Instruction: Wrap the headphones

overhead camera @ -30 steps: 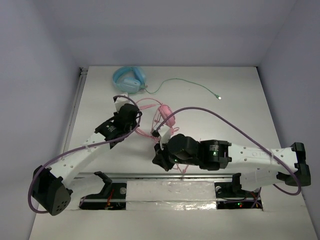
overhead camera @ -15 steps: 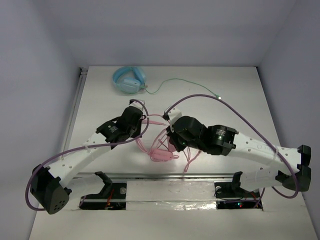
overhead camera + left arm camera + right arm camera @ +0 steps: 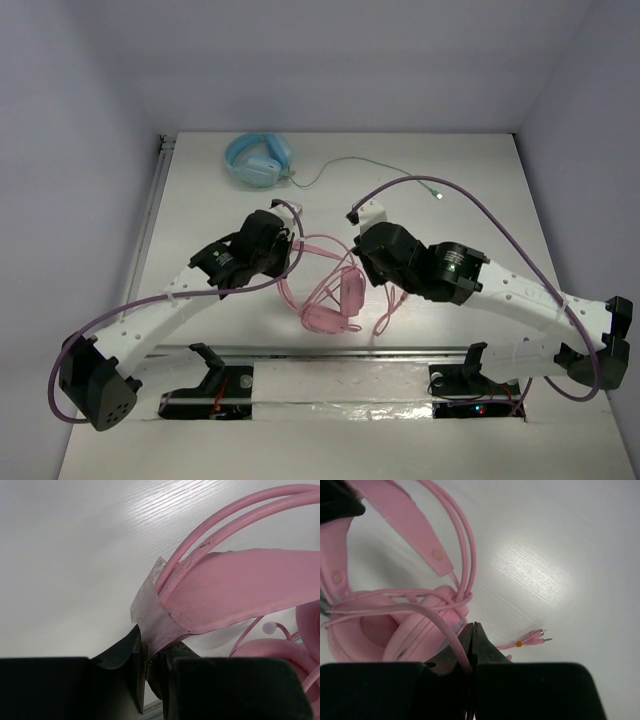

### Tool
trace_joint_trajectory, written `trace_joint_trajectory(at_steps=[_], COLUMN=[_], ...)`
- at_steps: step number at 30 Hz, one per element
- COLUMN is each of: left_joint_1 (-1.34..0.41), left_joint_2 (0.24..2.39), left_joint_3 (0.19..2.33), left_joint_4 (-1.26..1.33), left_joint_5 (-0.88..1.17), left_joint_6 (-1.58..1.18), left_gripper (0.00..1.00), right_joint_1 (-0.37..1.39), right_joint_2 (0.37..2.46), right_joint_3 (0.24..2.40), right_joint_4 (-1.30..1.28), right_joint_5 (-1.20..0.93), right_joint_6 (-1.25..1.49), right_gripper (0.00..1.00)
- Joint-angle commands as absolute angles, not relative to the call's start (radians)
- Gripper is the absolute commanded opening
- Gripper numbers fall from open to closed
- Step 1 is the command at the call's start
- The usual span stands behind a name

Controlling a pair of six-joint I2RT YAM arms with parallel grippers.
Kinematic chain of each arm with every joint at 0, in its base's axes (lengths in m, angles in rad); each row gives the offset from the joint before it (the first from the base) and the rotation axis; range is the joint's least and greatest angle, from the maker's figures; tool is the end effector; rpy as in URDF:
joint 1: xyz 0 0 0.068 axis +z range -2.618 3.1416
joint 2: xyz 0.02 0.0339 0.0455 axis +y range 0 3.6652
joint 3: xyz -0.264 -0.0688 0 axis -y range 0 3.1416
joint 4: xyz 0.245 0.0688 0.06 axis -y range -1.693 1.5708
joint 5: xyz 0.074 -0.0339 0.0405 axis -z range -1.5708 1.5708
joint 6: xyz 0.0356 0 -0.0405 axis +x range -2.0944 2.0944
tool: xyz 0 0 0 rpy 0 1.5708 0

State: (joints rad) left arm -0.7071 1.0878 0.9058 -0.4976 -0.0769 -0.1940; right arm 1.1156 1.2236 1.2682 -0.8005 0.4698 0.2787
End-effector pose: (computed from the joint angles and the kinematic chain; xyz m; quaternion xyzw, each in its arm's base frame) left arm 0.1800 -0.1502 0.2931 0.2128 0.8764 -0.1563 0.4028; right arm 0.1240 0.2167 0.3601 -0.2786 0.8534 0.0836 0.4327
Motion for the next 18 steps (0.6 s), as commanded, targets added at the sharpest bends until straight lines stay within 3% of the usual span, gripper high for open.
trace_joint_trajectory(at_steps=[1,10,18], left_joint_1=[-0.712,-0.703,-0.540], left_joint_2=[1.016,0.920,0.896], left_joint_3=[0.943,0.963,0.963], left_joint_4=[-0.410,-0.341,-0.256], left_joint_5=[0.064,0.267,0.374], left_joint_6=[-0.178,-0.183,-0.265], left_gripper=[0.00,0.00,0.00], right_joint_1=[1.094,1.026,0.950], right_joint_2=[1.198,1.195,1.056], right_joint_3=[1.261,1.183,1.097], right_joint_4=[-0.775,-0.612,-0.388], right_joint_5=[0.567,0.549,0.391], right_joint_6=[0.279,0.299,0.316], right_gripper=[0.00,0.02,0.10])
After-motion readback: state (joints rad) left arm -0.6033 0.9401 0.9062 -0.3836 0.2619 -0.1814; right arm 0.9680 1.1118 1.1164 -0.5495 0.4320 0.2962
